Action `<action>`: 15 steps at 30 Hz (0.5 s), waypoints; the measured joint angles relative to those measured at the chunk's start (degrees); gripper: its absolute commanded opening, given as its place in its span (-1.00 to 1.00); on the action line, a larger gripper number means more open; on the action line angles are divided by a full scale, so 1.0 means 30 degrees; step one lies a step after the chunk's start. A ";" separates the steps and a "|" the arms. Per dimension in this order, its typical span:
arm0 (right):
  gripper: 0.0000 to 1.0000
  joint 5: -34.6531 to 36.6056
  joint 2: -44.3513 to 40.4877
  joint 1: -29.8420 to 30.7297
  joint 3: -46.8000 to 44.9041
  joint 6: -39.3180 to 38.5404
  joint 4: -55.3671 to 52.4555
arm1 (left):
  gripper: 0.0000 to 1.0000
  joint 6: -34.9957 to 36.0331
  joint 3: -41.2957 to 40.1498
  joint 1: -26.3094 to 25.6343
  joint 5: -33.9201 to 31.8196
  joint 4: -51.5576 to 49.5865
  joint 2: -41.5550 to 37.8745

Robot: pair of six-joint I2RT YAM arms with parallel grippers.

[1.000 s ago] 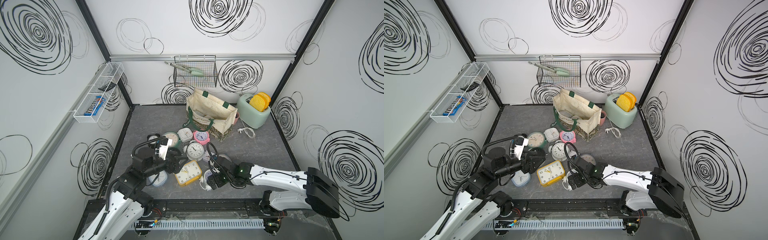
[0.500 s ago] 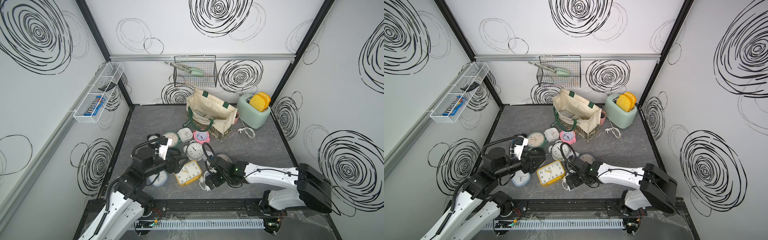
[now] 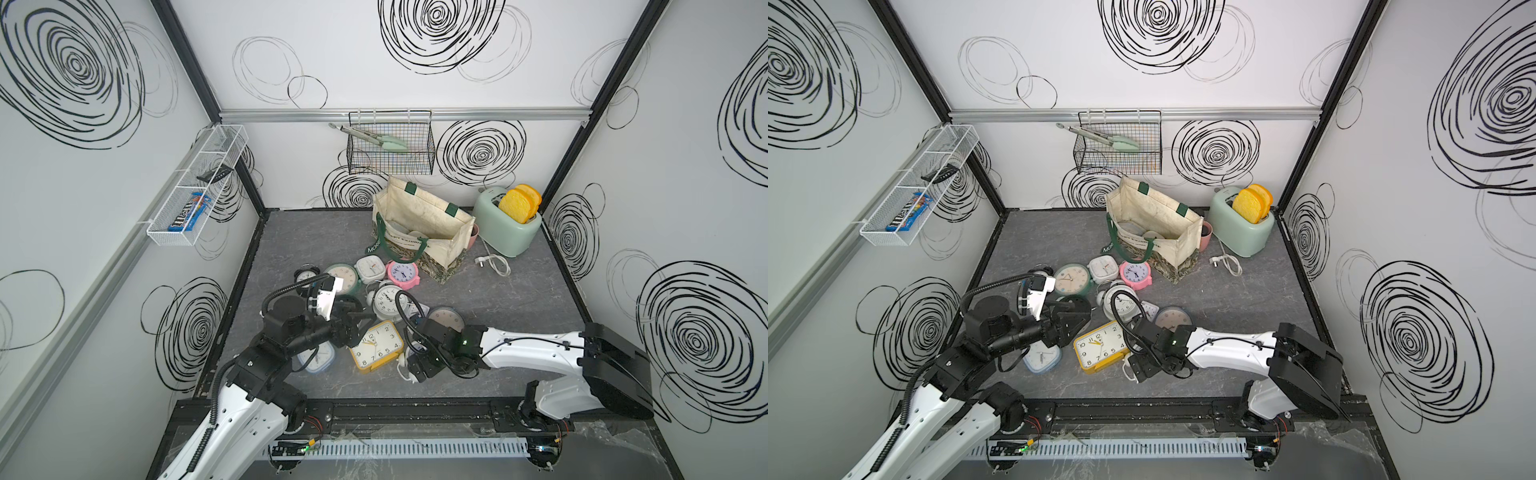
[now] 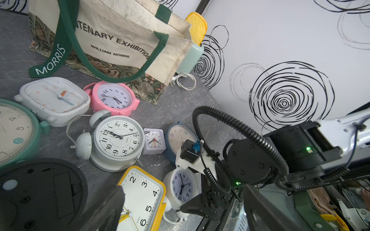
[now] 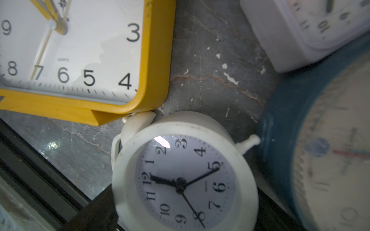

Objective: Put the alarm clock into the canvas bag
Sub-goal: Pick up the alarm from the center of the board.

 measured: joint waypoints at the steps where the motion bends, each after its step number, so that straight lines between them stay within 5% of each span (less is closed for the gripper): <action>1: 0.67 0.0015 -0.0073 0.0029 0.0000 0.0007 -0.0007 | 0.92 -0.0022 0.0000 0.0000 -0.0015 0.0000 -0.0007; 9: 0.35 0.0138 -0.2871 -0.0678 0.0051 -0.0131 -0.0590 | 0.92 -0.0051 0.0000 0.0000 -0.0080 -0.0007 -0.0291; 15: 0.29 -0.1195 -0.5676 -0.4182 0.0095 -0.0284 0.0226 | 0.93 -0.0554 0.0015 -0.0102 -0.0080 0.0153 -0.0073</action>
